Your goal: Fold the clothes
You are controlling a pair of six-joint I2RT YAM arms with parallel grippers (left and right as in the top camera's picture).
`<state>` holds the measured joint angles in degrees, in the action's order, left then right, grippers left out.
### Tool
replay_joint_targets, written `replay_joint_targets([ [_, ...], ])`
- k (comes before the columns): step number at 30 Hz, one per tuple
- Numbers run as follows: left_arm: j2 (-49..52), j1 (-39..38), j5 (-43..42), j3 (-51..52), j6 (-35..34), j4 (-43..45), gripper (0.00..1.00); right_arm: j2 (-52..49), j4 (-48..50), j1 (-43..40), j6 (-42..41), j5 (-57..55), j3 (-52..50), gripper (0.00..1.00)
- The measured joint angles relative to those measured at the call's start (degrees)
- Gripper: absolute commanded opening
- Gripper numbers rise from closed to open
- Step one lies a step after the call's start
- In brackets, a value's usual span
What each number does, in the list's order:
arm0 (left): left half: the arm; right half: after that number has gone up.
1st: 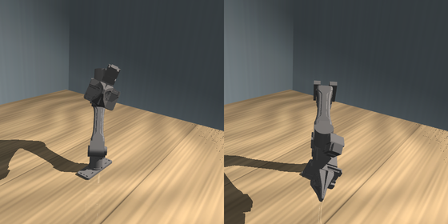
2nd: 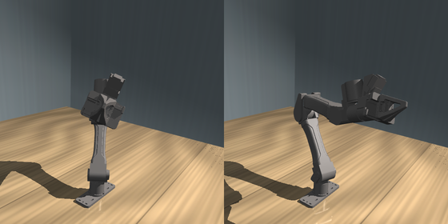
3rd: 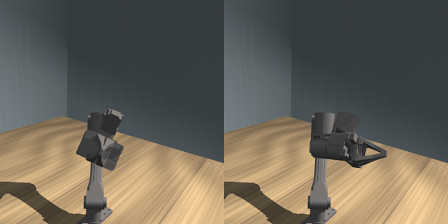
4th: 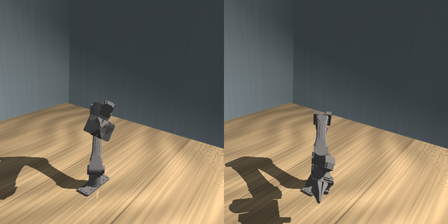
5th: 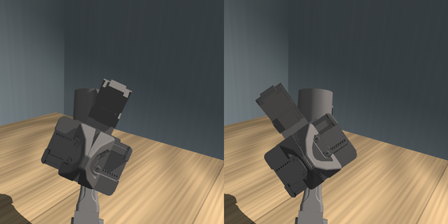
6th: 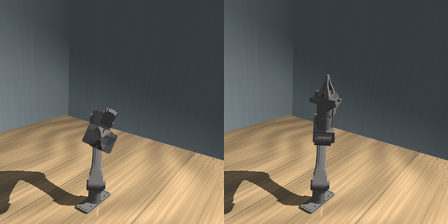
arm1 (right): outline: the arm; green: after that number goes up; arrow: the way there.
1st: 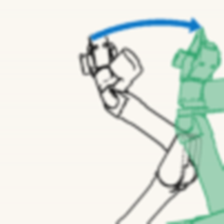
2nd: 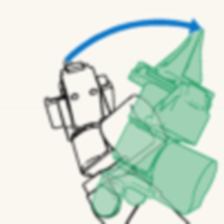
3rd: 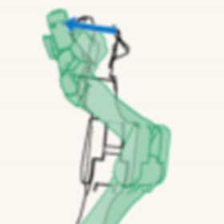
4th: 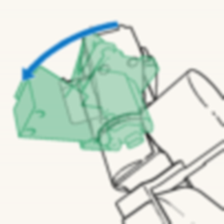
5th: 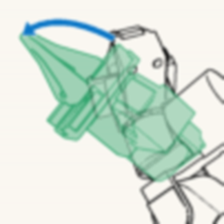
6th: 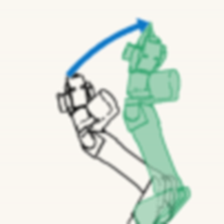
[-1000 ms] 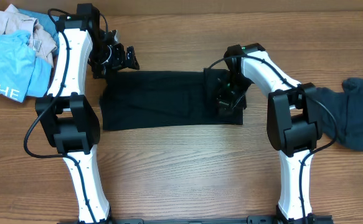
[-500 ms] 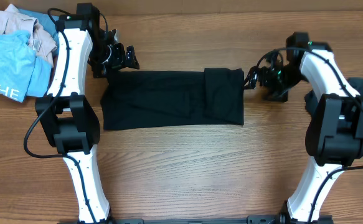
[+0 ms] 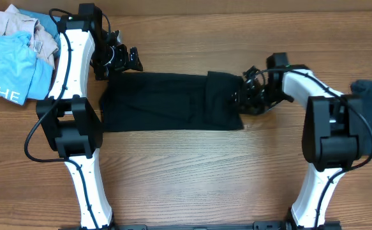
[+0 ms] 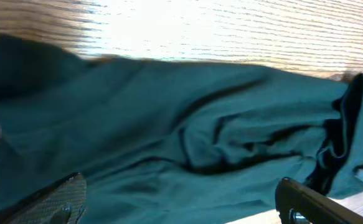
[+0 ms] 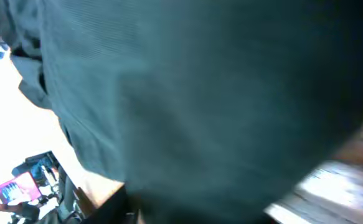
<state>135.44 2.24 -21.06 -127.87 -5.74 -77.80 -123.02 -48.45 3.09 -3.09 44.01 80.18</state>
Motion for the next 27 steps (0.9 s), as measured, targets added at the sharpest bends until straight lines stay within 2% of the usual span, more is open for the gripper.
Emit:
replay_joint_targets([
  [2, 0.0, 0.0, 0.0, 0.0, 0.0, 0.0, 1.00, -0.1, 0.9, 0.1, -1.9, -0.5, 0.0, 0.04],
  [5, 0.0, 0.0, 0.0, 0.0, 0.0, 0.0, 1.00, -0.1, -0.4, -1.2, -4.3, -1.1, 0.2, 0.04],
  [7, 0.0, 0.0, 0.1, 0.0, 0.0, -0.1, 1.00, -0.3, -5.3, -3.1, -5.9, -4.2, 2.3, 0.04],
  [11, 0.0, 0.0, 0.2, 0.0, 0.0, -0.3, 1.00, -0.3, -19.2, -4.4, -9.0, -22.6, 14.2, 0.04],
  [14, 0.0, 0.0, 0.2, 0.0, 0.0, -0.2, 1.00, -0.2, -24.8, -0.3, -13.6, -38.9, 19.5, 0.04],
  [17, 0.0, 0.0, 0.2, 0.0, 0.0, -0.2, 1.00, -0.2, -26.4, 9.1, -17.0, -49.8, 20.3, 0.04],
  [22, 0.0, 0.0, 0.2, 0.0, 0.0, -0.2, 1.00, -0.3, -31.2, 20.6, -20.9, -57.6, 22.9, 0.04],
  [27, 0.0, 0.0, 0.2, 0.0, 0.0, -0.2, 1.00, -0.2, -35.1, 21.0, -21.6, -56.4, 32.7, 0.04],
])
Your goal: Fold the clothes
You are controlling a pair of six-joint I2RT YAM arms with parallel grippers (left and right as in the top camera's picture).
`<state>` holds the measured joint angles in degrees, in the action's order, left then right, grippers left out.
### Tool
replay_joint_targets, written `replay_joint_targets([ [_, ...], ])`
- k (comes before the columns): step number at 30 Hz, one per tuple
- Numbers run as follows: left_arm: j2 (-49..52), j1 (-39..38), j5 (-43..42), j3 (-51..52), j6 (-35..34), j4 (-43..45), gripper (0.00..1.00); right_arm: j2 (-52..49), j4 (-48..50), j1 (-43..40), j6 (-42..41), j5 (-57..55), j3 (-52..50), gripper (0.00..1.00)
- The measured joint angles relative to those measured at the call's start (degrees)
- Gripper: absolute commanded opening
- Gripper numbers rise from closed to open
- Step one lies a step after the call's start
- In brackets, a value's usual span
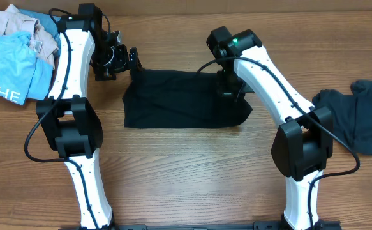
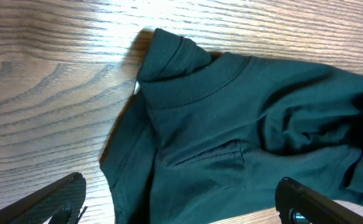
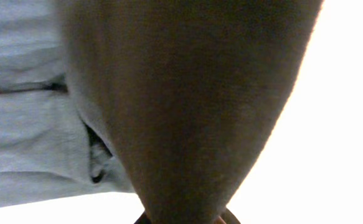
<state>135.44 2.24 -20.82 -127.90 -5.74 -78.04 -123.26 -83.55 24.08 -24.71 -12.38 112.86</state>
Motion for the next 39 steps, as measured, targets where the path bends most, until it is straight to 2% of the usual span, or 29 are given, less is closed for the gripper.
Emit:
replay_joint_targets([
  [8, 0.0, 0.0, 0.0, 0.0, 0.0, -0.3, 1.00, 0.0, 2.1, 1.6, -0.8, 4.3, 0.1, 0.07],
  [12, 0.0, 0.0, 0.0, 0.0, 0.0, -0.8, 1.00, 0.0, -0.3, 0.8, -3.3, -1.1, 0.1, 0.04],
  [16, 0.0, 0.0, 0.0, 0.0, 0.2, -1.0, 1.00, 0.0, -3.1, -4.3, -3.8, -4.4, 0.1, 0.04],
  [20, 0.0, 0.0, 0.0, 0.0, 0.2, -1.0, 1.00, 0.0, -1.7, -2.9, -3.7, -5.0, 0.1, 0.07],
  [22, 0.0, 0.0, 0.0, 0.0, 0.2, -1.1, 1.00, 0.0, -0.4, 0.9, -3.4, -4.9, 0.1, 0.17],
  [23, 0.0, 0.0, 0.0, 0.0, 0.2, -1.1, 1.00, 0.0, 0.2, 2.6, -3.4, -4.3, 0.1, 0.25],
  [27, 0.0, 0.0, 0.0, 0.0, 0.2, -1.2, 1.00, -1.3, 5.0, 7.3, -2.1, 3.2, 0.0, 0.77],
  [29, 0.0, 0.0, 0.0, 0.0, 0.3, -1.4, 1.00, -2.6, 10.0, 9.7, -2.1, 8.0, 0.0, 0.90],
  [31, 0.0, 0.0, 0.0, 0.0, 0.4, -1.6, 1.00, -2.9, 12.3, 11.6, -1.8, 12.5, 0.0, 0.98],
  [34, 0.0, 0.0, 0.0, 0.0, 0.4, -1.7, 1.00, -3.0, 7.4, 11.3, -1.2, 13.4, 1.9, 0.98],
  [35, 0.0, 0.0, 0.0, 0.0, 0.5, -1.7, 1.00, -3.0, 4.9, 10.1, -1.0, 12.5, 4.0, 0.94],
  [37, 0.0, 0.0, 0.0, 0.0, 1.2, -1.7, 1.00, -2.7, 2.6, 4.7, -0.3, 11.0, 11.5, 0.78],
  [38, 0.0, 0.0, 0.0, 0.0, 1.5, -1.7, 1.00, -2.1, 2.5, 1.2, 1.2, 11.6, 13.2, 0.61],
  [39, 0.0, 0.0, 0.0, 0.0, 1.5, -1.7, 1.00, -1.7, 2.4, -1.7, 2.9, 12.6, 13.4, 0.49],
])
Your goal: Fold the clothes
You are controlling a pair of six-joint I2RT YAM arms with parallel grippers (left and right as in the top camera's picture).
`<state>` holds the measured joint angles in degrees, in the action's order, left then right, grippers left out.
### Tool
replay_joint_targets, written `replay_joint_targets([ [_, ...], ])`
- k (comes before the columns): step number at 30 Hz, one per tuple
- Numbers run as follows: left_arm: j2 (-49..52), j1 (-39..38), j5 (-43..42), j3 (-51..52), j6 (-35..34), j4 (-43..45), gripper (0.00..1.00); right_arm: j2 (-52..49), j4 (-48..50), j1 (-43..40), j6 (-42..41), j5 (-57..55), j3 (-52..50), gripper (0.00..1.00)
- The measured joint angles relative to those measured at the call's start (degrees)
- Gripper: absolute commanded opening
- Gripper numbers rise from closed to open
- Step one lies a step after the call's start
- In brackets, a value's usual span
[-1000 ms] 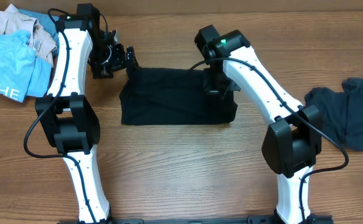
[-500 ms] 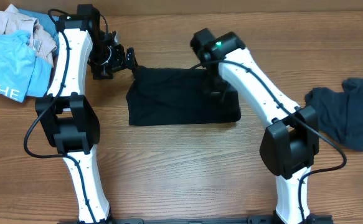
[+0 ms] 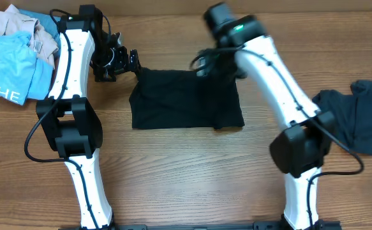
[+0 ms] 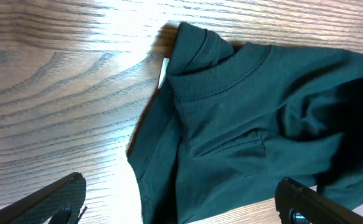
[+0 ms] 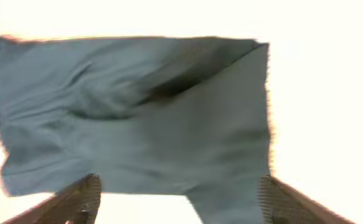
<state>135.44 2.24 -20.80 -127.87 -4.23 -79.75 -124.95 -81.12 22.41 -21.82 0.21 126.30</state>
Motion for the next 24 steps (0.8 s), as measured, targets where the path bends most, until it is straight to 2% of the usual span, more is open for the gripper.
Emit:
replay_joint_targets([
  [1, 0.0, 0.0, 0.0, 0.0, 0.0, 0.0, 1.00, 0.1, 0.7, -2.0, 1.1, 1.2, -0.5, 0.37],
  [5, 0.0, 0.0, 0.0, 0.0, 0.2, 0.0, 1.00, 0.0, 10.0, -3.2, 3.0, 7.7, -10.8, 0.21],
  [7, 0.0, 0.0, 0.0, 0.0, 0.2, 0.1, 1.00, 0.0, 13.5, -2.3, 2.0, 10.3, -16.1, 0.21],
  [11, 0.0, 0.0, 0.0, 0.0, 0.2, 0.0, 1.00, 0.0, 28.3, -2.1, 0.8, 17.8, -26.6, 0.21],
  [13, 0.0, 0.0, 0.0, 0.0, 0.2, -0.1, 1.00, -0.1, 36.2, -2.1, -1.0, 19.8, -27.8, 0.21],
  [15, 0.0, 0.0, 0.0, 0.0, 0.2, -0.7, 1.00, -0.1, 40.1, -2.1, -2.2, 20.1, -28.0, 0.21],
  [16, 0.0, 0.0, 0.0, 0.0, 0.2, -0.9, 1.00, -0.1, 43.1, -2.1, -3.1, 19.0, -28.1, 0.12],
  [18, 0.0, 0.0, 0.0, 0.0, 0.2, -1.0, 1.00, -0.1, 41.7, -2.2, -4.3, 14.9, -27.8, 0.11],
  [20, 0.0, 0.0, 0.0, 0.0, 0.2, -1.6, 1.00, -0.1, 30.6, -2.7, -3.2, 10.2, -24.5, 0.15],
  [22, 0.0, 0.0, 0.0, 0.0, 0.2, -1.4, 1.00, 0.2, 21.5, -3.7, -0.8, 7.8, -17.7, 0.45],
  [23, 0.0, 0.0, 0.1, 0.0, 0.2, -1.1, 1.00, 0.5, 15.6, -4.0, 1.2, 6.9, -13.8, 0.56],
  [24, 0.0, 0.0, 0.1, 0.0, 0.2, -1.1, 1.00, 1.5, 10.4, -4.3, 3.8, 6.3, -10.6, 0.56],
])
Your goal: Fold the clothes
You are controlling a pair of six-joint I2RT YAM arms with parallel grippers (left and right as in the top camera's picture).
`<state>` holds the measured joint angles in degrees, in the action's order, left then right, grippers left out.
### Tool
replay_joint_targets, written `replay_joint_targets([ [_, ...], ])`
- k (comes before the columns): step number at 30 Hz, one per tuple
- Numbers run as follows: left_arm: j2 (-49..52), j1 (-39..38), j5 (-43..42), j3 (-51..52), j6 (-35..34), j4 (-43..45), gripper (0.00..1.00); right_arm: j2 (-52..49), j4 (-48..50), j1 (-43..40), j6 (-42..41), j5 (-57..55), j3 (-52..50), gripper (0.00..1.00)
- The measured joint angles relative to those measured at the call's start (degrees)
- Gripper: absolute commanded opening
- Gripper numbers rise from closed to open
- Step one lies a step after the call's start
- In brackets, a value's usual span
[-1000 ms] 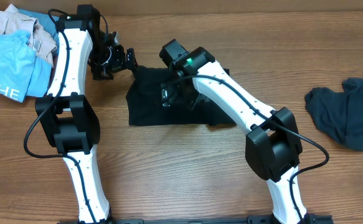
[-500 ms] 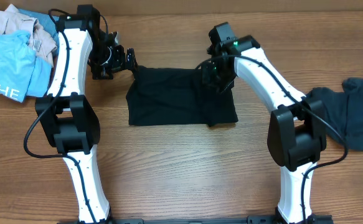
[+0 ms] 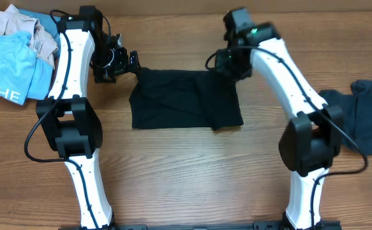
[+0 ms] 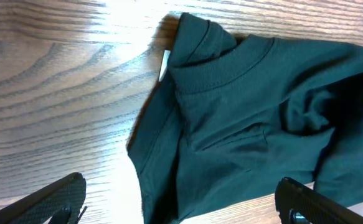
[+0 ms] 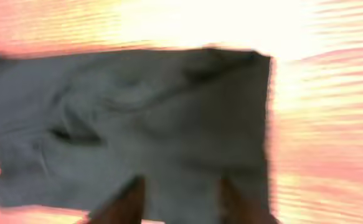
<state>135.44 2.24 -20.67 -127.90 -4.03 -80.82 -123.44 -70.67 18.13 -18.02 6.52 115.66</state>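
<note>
A black garment (image 3: 179, 102) lies folded into a short rectangle at the table's middle. The left wrist view shows it as dark teal cloth (image 4: 249, 118), collar toward the upper left. My left gripper (image 3: 125, 61) hovers by its upper left corner, open (image 4: 180, 183), gripping nothing. My right gripper (image 3: 227, 62) hangs over the upper right corner. In the blurred right wrist view its fingers (image 5: 126, 200) stand apart above the cloth (image 5: 137, 118), holding nothing.
A light blue shirt (image 3: 7, 70) and a beige garment (image 3: 13, 25) are piled at the far left corner. A dark blue-grey garment (image 3: 364, 115) lies crumpled at the right edge. The wooden table (image 3: 186, 172) is bare in front.
My right gripper has moved to the right, from over the garment's upper middle to its upper right corner, and its fingers stand closer together. The garment and left gripper are unchanged.
The garment lay stretched long, my right gripper at its right end with cloth against its camera. Then that arm was over the middle and the garment was shorter. Later the gripper was open above a half-length fold. The left gripper stayed open at the left corner.
</note>
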Motion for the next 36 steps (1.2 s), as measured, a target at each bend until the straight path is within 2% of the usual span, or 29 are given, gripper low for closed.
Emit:
replay_joint_targets([
  [2, 0.0, 0.0, 0.0, 0.0, 0.0, 0.0, 1.00, 2.2, -4.7, 0.2, 3.1, -1.4, 1.3, 0.55],
  [4, 0.0, 0.0, 0.1, 0.0, 0.0, 0.1, 1.00, 2.5, -4.7, 1.2, 4.4, -2.0, -0.2, 0.56],
  [10, 0.0, 0.0, 0.1, 0.0, 0.0, 0.2, 1.00, 2.1, 9.7, 13.8, 4.8, -12.0, -17.0, 0.59],
  [19, 0.0, 0.0, 0.1, 0.0, 0.2, 0.2, 1.00, -0.8, 17.4, 13.4, 2.2, -16.5, -19.7, 0.56],
  [24, 0.0, 0.0, 0.1, 0.0, 0.2, 0.2, 1.00, -0.8, 18.1, 13.5, 1.7, -16.5, -19.7, 0.59],
  [26, 0.0, 0.0, 0.1, 0.0, 0.2, 0.2, 1.00, -0.9, 18.6, 13.9, 1.7, -16.7, -19.7, 0.54],
  [27, 0.0, 0.0, 0.1, 0.0, 0.2, 0.2, 1.00, -1.1, 18.9, 14.3, 1.7, -17.0, -19.7, 0.39],
  [28, 0.0, 0.0, 0.1, 0.0, 0.2, 0.0, 1.00, -1.8, 19.1, 14.6, 1.6, -17.4, -19.7, 0.29],
  [32, 0.0, 0.0, 0.1, 0.0, 0.2, 0.0, 1.00, -2.5, 18.5, 14.6, -0.7, -19.7, -19.5, 0.04],
  [36, 0.0, 0.0, 0.1, 0.0, 0.4, 0.0, 1.00, -3.4, 13.9, 14.6, -4.5, -19.9, -14.4, 0.04],
])
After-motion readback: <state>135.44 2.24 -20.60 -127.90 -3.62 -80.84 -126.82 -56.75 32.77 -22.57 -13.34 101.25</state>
